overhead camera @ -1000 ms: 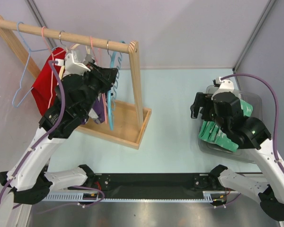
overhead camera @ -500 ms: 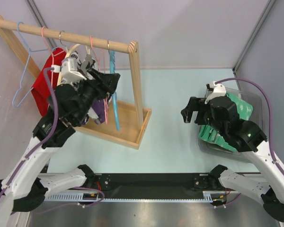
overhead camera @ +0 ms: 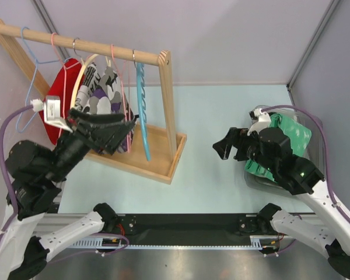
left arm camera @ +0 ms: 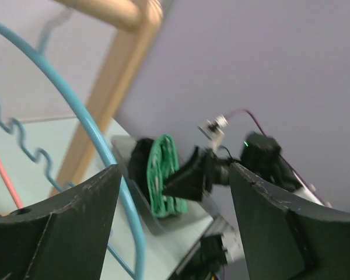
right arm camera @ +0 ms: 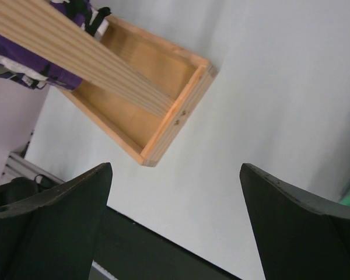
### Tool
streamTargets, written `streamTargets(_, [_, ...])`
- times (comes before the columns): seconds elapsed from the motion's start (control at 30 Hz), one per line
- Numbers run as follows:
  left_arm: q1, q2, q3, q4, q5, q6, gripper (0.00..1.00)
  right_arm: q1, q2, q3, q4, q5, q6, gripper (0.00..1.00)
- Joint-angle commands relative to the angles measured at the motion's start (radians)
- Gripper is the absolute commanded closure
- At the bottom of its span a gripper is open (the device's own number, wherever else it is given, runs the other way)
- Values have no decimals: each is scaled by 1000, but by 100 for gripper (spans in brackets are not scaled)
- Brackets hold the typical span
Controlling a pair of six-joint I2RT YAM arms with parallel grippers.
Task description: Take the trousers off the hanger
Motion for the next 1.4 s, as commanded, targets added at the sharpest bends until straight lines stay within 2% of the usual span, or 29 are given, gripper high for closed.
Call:
streamTargets(0.0, [6,-121,-165,122,321,28,20,6,-48,-112,170,-134,65,1])
streamTargets(0.17, [6,-327,-424,219,490,1,20,15,-90,-280,378,-261,137,0])
streamTargets(0.3, [6,-443,-536,275,643,-13,19,22,-116,-415,525,-318,192,0])
streamTargets(0.43, [6,-536,-671,348,757,-61,17,28,-136,-592,753,-372,257,0])
streamTargets(0.53, [6,-589,-775,490,830,-155,17,28,-140,-679,905,-404,317,0])
streamTargets(0.63, [6,-634,-990,694,857,-294,20,29,-144,-794,1065,-416,373,0])
streamTargets(0.67, [6,-642,-1034,804,852,-332,20,29,-141,-849,1102,-416,384,0])
streamTargets(0.83, [4,-639,-1326,1135,794,-550,19,29,-128,-992,1311,-386,472,0])
streamTargets(0.87, [0,-630,-1367,1257,762,-579,18,29,-128,-1016,1337,-377,485,0])
streamTargets(0.93, [-3,-594,-1506,1380,711,-662,17,29,-133,-1084,1381,-344,521,0])
streamTargets(0.97, [-9,-539,-1548,1528,672,-685,16,29,-137,-1101,1392,-335,548,0])
streamTargets(1.0, [-11,-507,-1588,1602,658,-723,15,29,-142,-1143,1405,-318,561,0])
streamTargets(1.07, [-19,-412,-1653,1708,641,-728,15,29,-176,-1182,1406,-295,588,0])
streamTargets(1.17, [-49,-366,-1649,1672,644,-652,14,31,-243,-1219,1331,-278,593,0])
streamTargets(1.3, [-59,-388,-1653,1583,631,-567,12,38,-308,-1210,1167,-258,561,0])
streamTargets(1.37, [-59,-398,-1653,1518,633,-543,11,41,-321,-1207,1146,-237,559,0])
